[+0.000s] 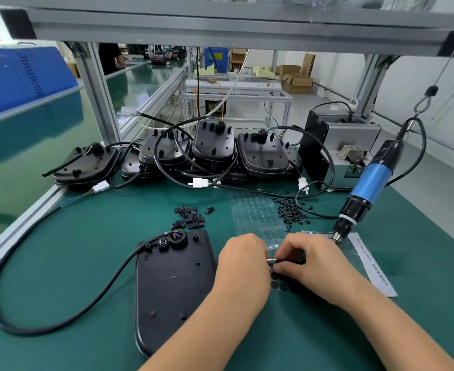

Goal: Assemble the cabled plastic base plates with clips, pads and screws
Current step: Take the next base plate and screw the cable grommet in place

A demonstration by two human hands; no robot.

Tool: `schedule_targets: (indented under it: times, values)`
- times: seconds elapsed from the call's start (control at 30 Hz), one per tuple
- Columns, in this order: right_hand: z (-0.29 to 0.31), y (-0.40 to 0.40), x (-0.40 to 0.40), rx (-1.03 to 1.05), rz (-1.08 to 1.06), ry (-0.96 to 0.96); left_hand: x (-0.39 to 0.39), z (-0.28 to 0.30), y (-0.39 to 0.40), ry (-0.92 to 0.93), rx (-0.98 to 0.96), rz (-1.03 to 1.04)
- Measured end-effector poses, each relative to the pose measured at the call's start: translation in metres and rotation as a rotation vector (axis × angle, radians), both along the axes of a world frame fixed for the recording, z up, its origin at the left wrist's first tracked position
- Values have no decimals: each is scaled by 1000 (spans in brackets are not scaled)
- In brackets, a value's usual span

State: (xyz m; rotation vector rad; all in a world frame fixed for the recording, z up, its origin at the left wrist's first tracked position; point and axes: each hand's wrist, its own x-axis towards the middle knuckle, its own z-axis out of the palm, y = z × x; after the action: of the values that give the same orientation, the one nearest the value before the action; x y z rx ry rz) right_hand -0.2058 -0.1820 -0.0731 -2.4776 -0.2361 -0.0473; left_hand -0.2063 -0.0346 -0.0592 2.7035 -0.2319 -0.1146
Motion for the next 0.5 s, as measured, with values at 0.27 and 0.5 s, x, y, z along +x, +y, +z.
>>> schedule_targets:
  times: [0.27,0.5]
  values:
    - [-1,4,-4,38,-41,11,3,-1,0,29,2,13]
    - [0,6,-5,46,-41,4,4,-2,1,29,-11,16]
